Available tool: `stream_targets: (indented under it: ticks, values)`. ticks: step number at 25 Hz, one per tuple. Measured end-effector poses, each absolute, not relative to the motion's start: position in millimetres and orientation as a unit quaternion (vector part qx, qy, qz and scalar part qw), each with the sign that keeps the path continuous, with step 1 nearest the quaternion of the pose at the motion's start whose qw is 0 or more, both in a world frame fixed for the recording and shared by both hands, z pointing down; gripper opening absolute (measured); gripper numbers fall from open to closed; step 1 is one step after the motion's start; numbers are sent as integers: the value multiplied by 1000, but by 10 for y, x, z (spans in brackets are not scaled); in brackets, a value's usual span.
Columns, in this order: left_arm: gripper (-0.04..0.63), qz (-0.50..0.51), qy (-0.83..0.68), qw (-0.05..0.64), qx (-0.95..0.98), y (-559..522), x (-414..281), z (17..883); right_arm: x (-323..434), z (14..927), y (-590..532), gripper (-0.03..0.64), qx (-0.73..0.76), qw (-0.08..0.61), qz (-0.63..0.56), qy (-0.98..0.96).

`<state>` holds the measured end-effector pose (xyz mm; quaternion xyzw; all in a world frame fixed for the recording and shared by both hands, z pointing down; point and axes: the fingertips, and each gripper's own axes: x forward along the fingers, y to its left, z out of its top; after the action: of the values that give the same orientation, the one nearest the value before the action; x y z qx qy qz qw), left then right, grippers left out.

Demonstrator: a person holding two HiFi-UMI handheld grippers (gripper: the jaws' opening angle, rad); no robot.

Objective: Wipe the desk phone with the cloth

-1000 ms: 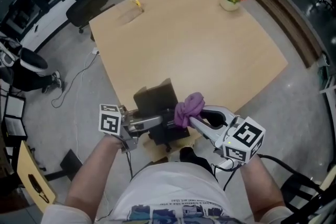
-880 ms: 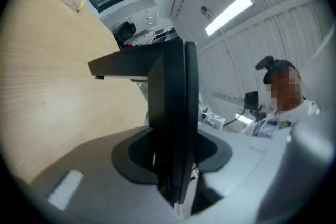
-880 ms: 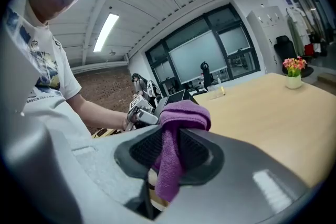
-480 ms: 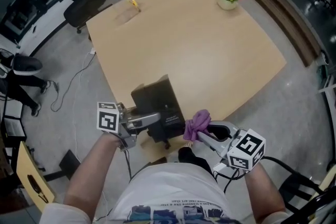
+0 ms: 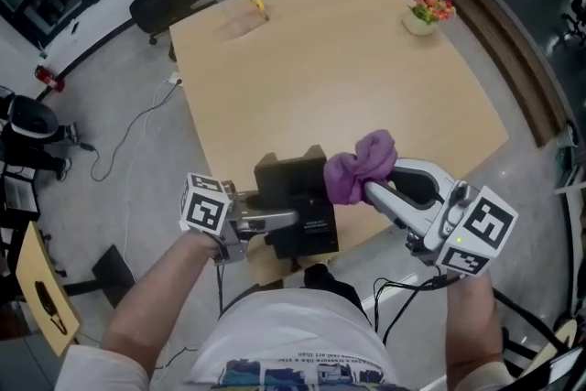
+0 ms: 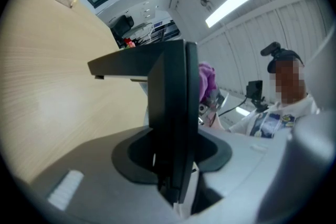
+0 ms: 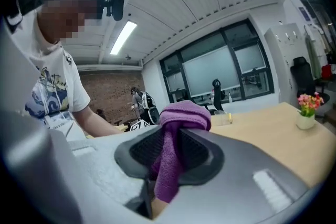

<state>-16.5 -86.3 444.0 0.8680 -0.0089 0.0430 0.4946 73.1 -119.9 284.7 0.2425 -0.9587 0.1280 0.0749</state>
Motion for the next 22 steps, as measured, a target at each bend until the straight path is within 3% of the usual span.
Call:
stream_targets:
  ticks: [10, 16, 22]
  values:
    - [181, 70, 32, 495, 865, -585, 43, 4269, 149, 2516, -1597, 92, 100, 41, 100, -989]
    - [181, 89, 50, 487, 867, -494, 128, 4191, -187, 2884, -1517, 92, -10, 111, 102, -989]
    - [180, 90, 44, 486, 869, -472, 157, 4147, -251, 3307, -1682, 91, -16, 163, 114, -980]
